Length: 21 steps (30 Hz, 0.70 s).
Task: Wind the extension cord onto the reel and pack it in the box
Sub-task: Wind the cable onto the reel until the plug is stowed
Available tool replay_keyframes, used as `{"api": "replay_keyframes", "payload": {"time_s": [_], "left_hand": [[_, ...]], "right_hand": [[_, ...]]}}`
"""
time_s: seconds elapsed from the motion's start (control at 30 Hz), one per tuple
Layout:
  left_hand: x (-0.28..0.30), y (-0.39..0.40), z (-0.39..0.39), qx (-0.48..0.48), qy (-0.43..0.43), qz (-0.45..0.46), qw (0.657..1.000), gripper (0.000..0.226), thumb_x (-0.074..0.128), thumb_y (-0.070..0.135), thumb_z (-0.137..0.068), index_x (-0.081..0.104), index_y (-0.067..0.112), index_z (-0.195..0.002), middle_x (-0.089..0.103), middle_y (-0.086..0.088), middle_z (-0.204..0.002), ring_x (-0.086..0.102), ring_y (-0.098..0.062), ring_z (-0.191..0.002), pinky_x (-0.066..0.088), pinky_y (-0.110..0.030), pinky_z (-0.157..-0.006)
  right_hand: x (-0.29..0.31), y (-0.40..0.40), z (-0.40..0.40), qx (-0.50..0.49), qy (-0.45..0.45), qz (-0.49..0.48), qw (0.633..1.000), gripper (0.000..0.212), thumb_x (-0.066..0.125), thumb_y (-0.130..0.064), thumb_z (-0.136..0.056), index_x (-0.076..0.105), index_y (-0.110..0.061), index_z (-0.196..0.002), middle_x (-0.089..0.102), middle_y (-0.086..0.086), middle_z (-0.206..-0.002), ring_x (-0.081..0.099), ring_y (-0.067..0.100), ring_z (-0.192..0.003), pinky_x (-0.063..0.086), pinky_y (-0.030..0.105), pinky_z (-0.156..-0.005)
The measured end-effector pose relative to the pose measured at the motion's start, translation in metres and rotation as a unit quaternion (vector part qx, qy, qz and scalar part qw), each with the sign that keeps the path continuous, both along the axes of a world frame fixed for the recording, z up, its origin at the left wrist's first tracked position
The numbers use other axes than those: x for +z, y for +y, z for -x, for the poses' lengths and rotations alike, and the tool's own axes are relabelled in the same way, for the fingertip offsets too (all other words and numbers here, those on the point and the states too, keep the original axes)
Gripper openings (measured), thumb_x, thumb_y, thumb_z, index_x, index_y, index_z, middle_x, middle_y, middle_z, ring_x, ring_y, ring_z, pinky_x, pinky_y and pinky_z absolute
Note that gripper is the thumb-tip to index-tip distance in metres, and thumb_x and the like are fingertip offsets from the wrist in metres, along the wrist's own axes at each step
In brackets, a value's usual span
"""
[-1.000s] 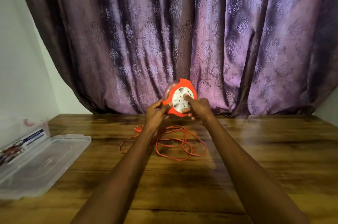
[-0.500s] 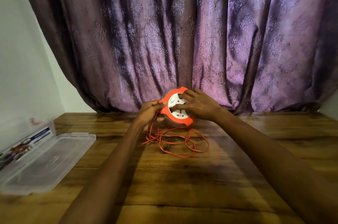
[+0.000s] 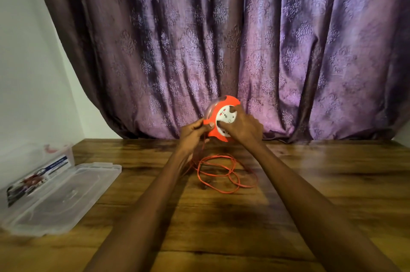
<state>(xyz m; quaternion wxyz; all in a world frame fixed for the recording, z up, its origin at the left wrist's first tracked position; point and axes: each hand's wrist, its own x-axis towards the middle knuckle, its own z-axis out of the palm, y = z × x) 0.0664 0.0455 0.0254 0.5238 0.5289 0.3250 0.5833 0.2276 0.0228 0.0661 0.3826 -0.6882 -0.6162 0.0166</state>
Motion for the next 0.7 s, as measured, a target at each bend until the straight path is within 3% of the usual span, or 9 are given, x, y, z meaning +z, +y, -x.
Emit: {"api": "replay_keyframes", "payload": {"time_s": [0.03, 0.1, 0.13, 0.2, 0.3, 0.33, 0.4, 0.53, 0.7], "left_hand": [[-0.002, 0.000, -0.001, -0.001, -0.001, -0.007, 1.000, 0.024, 0.068, 0.006, -0.085, 0.072, 0.010, -0.109, 0.076, -0.007, -0.095, 0.069, -0.019, -0.080, 0.060, -0.035, -0.075], [-0.005, 0.001, -0.003, 0.010, 0.005, -0.023, 1.000, 0.035, 0.073, 0.008, -0.082, 0.069, 0.008, -0.117, 0.073, -0.017, -0.108, 0.066, -0.028, -0.092, 0.055, -0.047, -0.088], [-0.005, 0.000, -0.003, 0.020, 0.011, -0.029, 0.999, 0.040, 0.074, 0.009, -0.081, 0.068, 0.007, -0.120, 0.072, -0.019, -0.110, 0.065, -0.030, -0.095, 0.054, -0.049, -0.090], [-0.007, 0.003, -0.002, 0.043, 0.020, -0.030, 0.998, 0.037, 0.075, 0.011, -0.081, 0.069, 0.009, -0.118, 0.072, -0.018, -0.109, 0.065, -0.029, -0.094, 0.055, -0.048, -0.089], [-0.013, 0.009, 0.009, 0.058, 0.015, -0.002, 0.998, 0.018, 0.073, 0.016, -0.084, 0.075, 0.014, -0.102, 0.072, -0.014, -0.102, 0.063, -0.028, -0.085, 0.059, -0.038, -0.068], [-0.014, 0.010, 0.015, 0.060, 0.008, 0.013, 0.998, 0.015, 0.072, 0.016, -0.085, 0.075, 0.012, -0.099, 0.070, -0.015, -0.097, 0.062, -0.025, -0.079, 0.058, -0.032, -0.058], [-0.015, 0.012, 0.024, 0.060, 0.004, 0.031, 0.998, 0.018, 0.071, 0.016, -0.087, 0.072, 0.007, -0.102, 0.065, -0.014, -0.086, 0.058, -0.015, -0.061, 0.052, -0.024, -0.043], [-0.011, 0.008, 0.037, 0.051, 0.038, 0.039, 0.997, 0.026, 0.067, 0.017, -0.090, 0.066, 0.001, -0.110, 0.065, 0.003, -0.064, 0.057, -0.007, -0.049, 0.049, -0.021, -0.043], [-0.009, 0.007, 0.049, 0.028, 0.082, 0.038, 0.995, 0.017, 0.068, 0.017, -0.090, 0.069, 0.005, -0.101, 0.065, -0.003, -0.074, 0.062, -0.012, -0.061, 0.057, -0.026, -0.053]], "right_hand": [[0.002, 0.002, 0.002, 0.015, 0.124, 0.026, 0.992, 0.062, 0.071, -0.061, -0.071, 0.056, -0.025, -0.120, 0.069, 0.012, -0.112, 0.067, 0.032, -0.099, 0.050, 0.037, -0.081], [0.001, 0.006, 0.006, 0.085, 0.393, 0.054, 0.914, 0.046, 0.075, -0.048, -0.075, 0.065, -0.011, -0.102, 0.073, 0.019, -0.096, 0.067, 0.022, -0.058, 0.047, 0.025, -0.049], [-0.002, 0.007, 0.007, 0.102, 0.468, 0.061, 0.876, 0.038, 0.074, -0.041, -0.079, 0.066, -0.007, -0.092, 0.073, 0.022, -0.083, 0.054, 0.015, -0.038, 0.035, 0.019, -0.037], [-0.010, 0.009, 0.005, 0.114, 0.487, 0.060, 0.864, 0.036, 0.072, -0.041, -0.084, 0.065, -0.005, -0.083, 0.070, 0.020, -0.068, 0.043, 0.010, -0.029, 0.029, 0.016, -0.033], [-0.018, 0.016, -0.006, 0.088, 0.253, 0.032, 0.963, 0.045, 0.065, -0.057, -0.083, 0.072, -0.013, -0.083, 0.073, 0.004, -0.064, 0.069, 0.018, -0.062, 0.054, 0.031, -0.061], [-0.020, 0.017, -0.012, 0.061, 0.138, 0.009, 0.989, 0.038, 0.062, -0.055, -0.083, 0.072, -0.019, -0.087, 0.075, 0.001, -0.074, 0.070, 0.022, -0.078, 0.055, 0.035, -0.073], [-0.023, 0.020, -0.022, 0.094, -0.048, -0.074, 0.992, 0.019, 0.061, -0.040, -0.086, 0.067, -0.031, -0.101, 0.069, 0.000, -0.106, 0.065, 0.028, -0.099, 0.053, 0.037, -0.080], [-0.016, 0.024, -0.029, 0.280, -0.369, -0.155, 0.873, 0.042, 0.062, -0.030, -0.081, 0.059, -0.042, -0.121, 0.051, -0.001, -0.131, 0.056, 0.026, -0.111, 0.050, 0.037, -0.078], [0.006, 0.013, -0.020, 0.264, -0.546, -0.125, 0.785, 0.043, 0.058, -0.025, -0.089, 0.055, -0.049, -0.125, 0.041, 0.002, -0.151, 0.046, 0.027, -0.131, 0.042, 0.037, -0.087]]}}
